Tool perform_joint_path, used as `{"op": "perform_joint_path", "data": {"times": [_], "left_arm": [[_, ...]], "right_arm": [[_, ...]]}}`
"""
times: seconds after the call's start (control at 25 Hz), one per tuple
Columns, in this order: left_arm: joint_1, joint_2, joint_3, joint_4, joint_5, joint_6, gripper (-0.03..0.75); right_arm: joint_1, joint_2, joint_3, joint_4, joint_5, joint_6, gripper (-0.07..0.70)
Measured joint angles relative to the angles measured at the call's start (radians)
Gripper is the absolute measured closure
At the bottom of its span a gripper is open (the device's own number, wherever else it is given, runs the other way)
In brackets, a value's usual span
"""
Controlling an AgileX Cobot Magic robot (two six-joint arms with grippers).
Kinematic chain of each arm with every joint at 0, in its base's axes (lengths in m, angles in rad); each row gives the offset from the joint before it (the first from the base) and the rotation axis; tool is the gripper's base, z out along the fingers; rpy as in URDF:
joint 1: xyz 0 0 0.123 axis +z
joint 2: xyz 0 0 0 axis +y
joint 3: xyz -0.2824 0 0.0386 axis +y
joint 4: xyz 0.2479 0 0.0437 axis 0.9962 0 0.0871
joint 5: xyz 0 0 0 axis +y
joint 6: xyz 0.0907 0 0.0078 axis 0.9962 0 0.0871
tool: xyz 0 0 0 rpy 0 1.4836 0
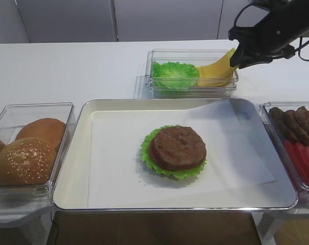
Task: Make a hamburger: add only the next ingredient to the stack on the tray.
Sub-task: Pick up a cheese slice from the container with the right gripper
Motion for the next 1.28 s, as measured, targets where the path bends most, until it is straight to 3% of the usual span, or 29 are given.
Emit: {"op": "perform_joint_path", "data": {"times": [0.16, 0.4, 1.04, 1.28], "left_arm": [[0.000, 0.000, 0.000, 0.000, 0.000, 0.000, 0.238], [0.000, 0.000, 0.000, 0.000, 0.000, 0.000, 0.238], [0.000, 0.000, 0.000, 0.000, 0.000, 0.000, 0.238], [0.000, 0.000, 0.000, 0.000, 0.000, 0.000, 0.238]], "right_arm": [[0.000, 0.004, 0.000, 0.026, 0.000, -0.013, 0.491], [0.000, 0.008, 0.000, 0.030, 0.000, -0.021, 0.617], [0.000, -0.018, 0.000, 0.026, 0.000, -0.050, 0.620], [0.000, -0.080, 0.000, 0.013, 0.030, -0.068, 0.620]]}}
